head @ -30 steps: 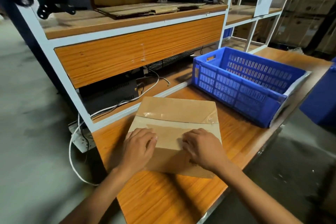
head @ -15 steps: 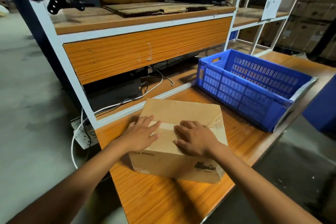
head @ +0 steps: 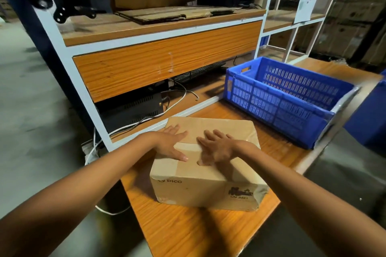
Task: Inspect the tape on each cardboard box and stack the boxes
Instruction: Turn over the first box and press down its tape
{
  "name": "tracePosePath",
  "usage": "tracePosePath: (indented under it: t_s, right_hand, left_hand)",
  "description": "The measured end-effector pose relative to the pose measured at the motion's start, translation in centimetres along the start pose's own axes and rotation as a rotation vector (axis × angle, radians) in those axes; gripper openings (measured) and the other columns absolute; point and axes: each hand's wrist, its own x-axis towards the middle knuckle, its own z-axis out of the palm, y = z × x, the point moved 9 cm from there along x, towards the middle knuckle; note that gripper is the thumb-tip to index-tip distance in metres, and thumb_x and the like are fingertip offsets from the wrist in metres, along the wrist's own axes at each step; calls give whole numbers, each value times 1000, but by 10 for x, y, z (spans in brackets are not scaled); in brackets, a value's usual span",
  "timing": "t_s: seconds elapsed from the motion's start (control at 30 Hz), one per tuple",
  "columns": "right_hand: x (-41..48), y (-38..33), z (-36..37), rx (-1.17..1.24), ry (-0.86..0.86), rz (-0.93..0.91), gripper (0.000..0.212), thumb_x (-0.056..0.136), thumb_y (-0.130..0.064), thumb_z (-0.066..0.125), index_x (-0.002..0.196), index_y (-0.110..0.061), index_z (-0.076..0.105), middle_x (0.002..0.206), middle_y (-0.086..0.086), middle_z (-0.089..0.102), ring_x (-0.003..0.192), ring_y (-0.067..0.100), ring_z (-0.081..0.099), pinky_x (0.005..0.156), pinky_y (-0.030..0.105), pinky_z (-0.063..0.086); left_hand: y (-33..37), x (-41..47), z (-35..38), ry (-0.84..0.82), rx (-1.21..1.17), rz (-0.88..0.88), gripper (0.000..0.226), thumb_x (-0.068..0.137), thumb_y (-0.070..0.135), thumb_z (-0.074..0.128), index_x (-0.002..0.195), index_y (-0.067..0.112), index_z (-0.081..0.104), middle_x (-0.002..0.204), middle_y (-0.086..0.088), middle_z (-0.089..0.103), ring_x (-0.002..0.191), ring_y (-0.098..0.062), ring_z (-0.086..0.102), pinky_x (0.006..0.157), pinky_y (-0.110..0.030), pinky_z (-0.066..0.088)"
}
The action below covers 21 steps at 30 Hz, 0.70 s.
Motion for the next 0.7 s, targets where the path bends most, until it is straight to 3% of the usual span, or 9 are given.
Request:
tracePosePath:
  t_s: [0.1,0.23,0.3,0.37,0.43,0.5,0.57,0.63,0.7]
  right_hand:
    - [-2,14,-24,-87,-33,10,100,77,-65,74,155,-33,20,154,4,26,142,36,29,113,53,31]
    - [-3,24,-25,-153,-91,126,116,72,-69,75,160,-35,9,163,7,14,143,36,28,112,54,33]
    - [-2,21,-26,-134,-88,133,117,70,-69,76,160,-35,9,162,7,16,142,36,30,112,53,35]
    - [-6,18,-28,-104,-94,113,115,69,-67,78,159,-35,14,159,5,22,140,34,33,111,52,37]
    - [-16,22,-32,-87,-130,89,101,74,-57,81,155,-30,27,151,3,34,139,31,37,110,47,38]
    - [-29,34,-36,-106,-161,99,85,82,-43,80,152,-26,35,146,1,45,138,28,41,108,42,38]
    - [-43,44,-39,-169,-165,117,87,88,-37,75,158,-21,26,151,2,38,140,28,37,110,40,35]
    - [-50,50,-39,-209,-117,149,92,90,-38,73,160,-17,17,156,7,32,139,29,34,108,39,36]
    - [-52,49,-37,-197,-94,140,93,90,-40,72,160,-16,18,157,9,29,139,29,33,107,38,36]
  left_hand:
    - [6,5,-27,18,78,-8,124,75,69,71,158,32,-12,164,0,-24,152,-28,-17,122,-51,1]
    - [10,25,-32,-67,155,-52,131,68,64,80,158,34,-11,166,-2,-16,153,-34,-3,122,-56,16]
    - [20,26,-35,-97,210,-89,128,67,57,85,160,27,3,167,-7,7,149,-38,20,116,-54,31]
    - [37,23,-41,-112,200,-98,107,66,46,90,151,13,34,149,-10,45,127,-34,50,104,-48,47]
    - [51,26,-48,-118,114,-83,94,63,43,92,137,5,48,136,-10,57,111,-31,61,91,-45,57]
    - [65,31,-59,-65,-41,-32,110,58,49,93,145,7,40,148,-13,46,120,-35,58,86,-45,60]
    - [81,36,-59,-47,-77,37,132,60,53,90,160,21,10,166,-8,11,139,-39,40,91,-47,58]
    - [89,43,-46,-67,99,53,136,66,60,83,158,31,-12,166,-4,-19,151,-38,13,110,-53,42]
    - [94,46,-41,-56,232,32,134,68,65,79,156,32,-17,164,-5,-25,153,-37,2,118,-56,28]
